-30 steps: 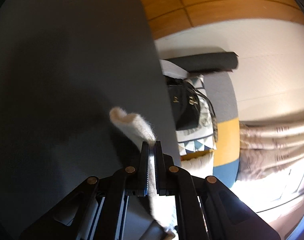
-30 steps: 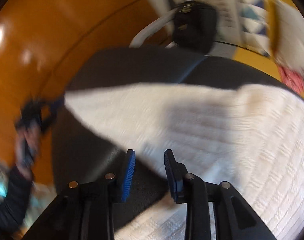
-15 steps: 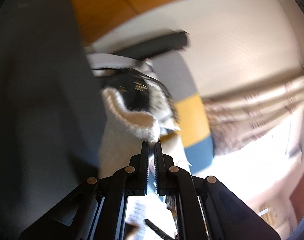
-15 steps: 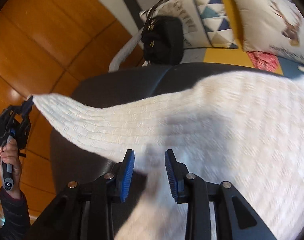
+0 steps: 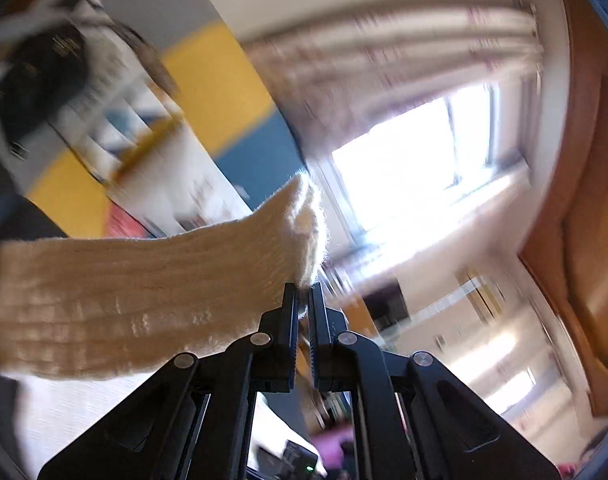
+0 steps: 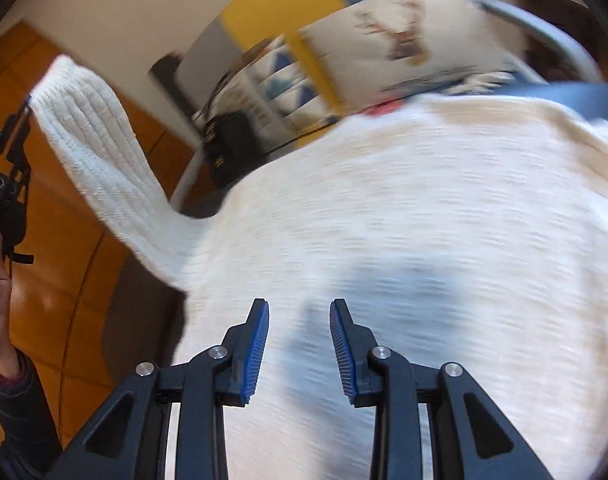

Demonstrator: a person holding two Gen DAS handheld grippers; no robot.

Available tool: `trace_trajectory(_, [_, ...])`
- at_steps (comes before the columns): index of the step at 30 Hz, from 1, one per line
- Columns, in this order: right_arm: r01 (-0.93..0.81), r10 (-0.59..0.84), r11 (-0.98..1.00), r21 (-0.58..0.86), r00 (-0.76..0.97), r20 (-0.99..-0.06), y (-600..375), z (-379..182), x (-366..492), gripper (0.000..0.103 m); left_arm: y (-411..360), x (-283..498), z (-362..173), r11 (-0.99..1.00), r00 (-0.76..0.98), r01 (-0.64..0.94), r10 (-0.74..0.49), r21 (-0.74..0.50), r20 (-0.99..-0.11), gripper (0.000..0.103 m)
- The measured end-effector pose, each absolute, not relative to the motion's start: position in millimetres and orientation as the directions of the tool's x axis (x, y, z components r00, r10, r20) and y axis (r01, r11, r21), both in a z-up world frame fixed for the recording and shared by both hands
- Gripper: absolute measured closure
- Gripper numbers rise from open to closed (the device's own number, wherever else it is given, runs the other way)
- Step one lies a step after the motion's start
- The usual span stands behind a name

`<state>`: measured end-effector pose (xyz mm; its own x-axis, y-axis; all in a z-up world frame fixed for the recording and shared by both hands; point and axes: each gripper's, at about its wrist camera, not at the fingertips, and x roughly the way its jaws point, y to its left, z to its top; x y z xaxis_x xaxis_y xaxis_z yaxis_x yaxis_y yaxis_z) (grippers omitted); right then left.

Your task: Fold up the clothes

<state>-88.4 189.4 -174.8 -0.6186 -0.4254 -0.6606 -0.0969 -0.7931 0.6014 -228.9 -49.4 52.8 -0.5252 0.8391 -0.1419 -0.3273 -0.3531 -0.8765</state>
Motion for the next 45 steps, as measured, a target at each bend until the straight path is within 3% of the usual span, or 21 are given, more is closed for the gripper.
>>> trace_trajectory(4, [-0.198,-0.368,-0.759,0.620,-0.656,-0.659,237.9,-184.6,-54.3,0.071,45.8,-230.6,27.8,-0.391,-0.384,-0.379,0.891,-0.839,-0.242,0.099])
trace_trajectory(7, [-0.232,-0.357,-0.720,0.654,-0.685,-0.635,266.4,-190.1,-33.5,0.068,103.6,-217.4,-19.9,-0.491,-0.291,-0.398,0.869,-0.775,-0.401,0.099])
trace_trajectory(10, [-0.250,-0.357,-0.668,0.701,-0.718,-0.597,290.1,-193.6,-23.6,0.063,134.4,-205.8,-73.5,-0.556,-0.181,-0.376,0.829,-0.741,-0.530,0.098])
trace_trajectory(13, [-0.262,-0.383,-0.579,0.772,-0.749,-0.541,304.7,-200.3,-26.4,0.057,139.8,-201.2,-102.2,-0.594,-0.143,-0.365,0.797,-0.717,-0.587,0.098])
trace_trajectory(18, [-0.336,-0.398,-0.455,0.825,-0.752,-0.526,315.4,-221.7,-33.1,0.054,105.0,-198.6,-99.3,-0.568,-0.149,-0.312,0.821,-0.761,-0.552,0.095])
trace_trajectory(24, [-0.365,-0.452,-0.316,0.876,-0.753,-0.478,303.7,-247.4,-20.6,0.053,2.9,-190.2,-102.9,-0.560,-0.282,-0.183,0.817,-0.808,-0.503,0.091])
trace_trajectory(31, [-0.400,-0.326,-0.334,0.854,-0.801,-0.503,298.6,-249.7,-29.7,0.057,-111.1,-190.9,-151.4,-0.488,-0.388,0.073,0.790,-0.870,-0.475,0.091])
trace_trajectory(34, [-0.416,-0.286,-0.328,0.848,-0.812,-0.509,299.3,-249.4,-33.7,0.058,-131.3,-196.9,-166.2,-0.399,-0.405,0.141,0.812,-0.906,-0.420,0.091])
trace_trajectory(37, [-0.425,-0.270,-0.343,0.837,-0.809,-0.522,298.7,-248.2,-40.9,0.058,-134.4,-202.2,-171.0,-0.351,-0.415,0.172,0.822,-0.921,-0.391,0.086])
trace_trajectory(41, [-0.411,-0.278,-0.427,0.806,-0.788,-0.549,293.7,-242.8,-52.1,0.072,-118.5,-210.1,-173.5,-0.305,-0.414,0.187,0.838,-0.934,-0.357,0.073])
trace_trajectory(45, [-0.400,-0.288,-0.425,0.812,-0.791,-0.540,294.7,-246.4,-53.7,0.072,-117.1,-213.5,-172.7,-0.335,-0.442,0.230,0.801,-0.914,-0.404,0.056])
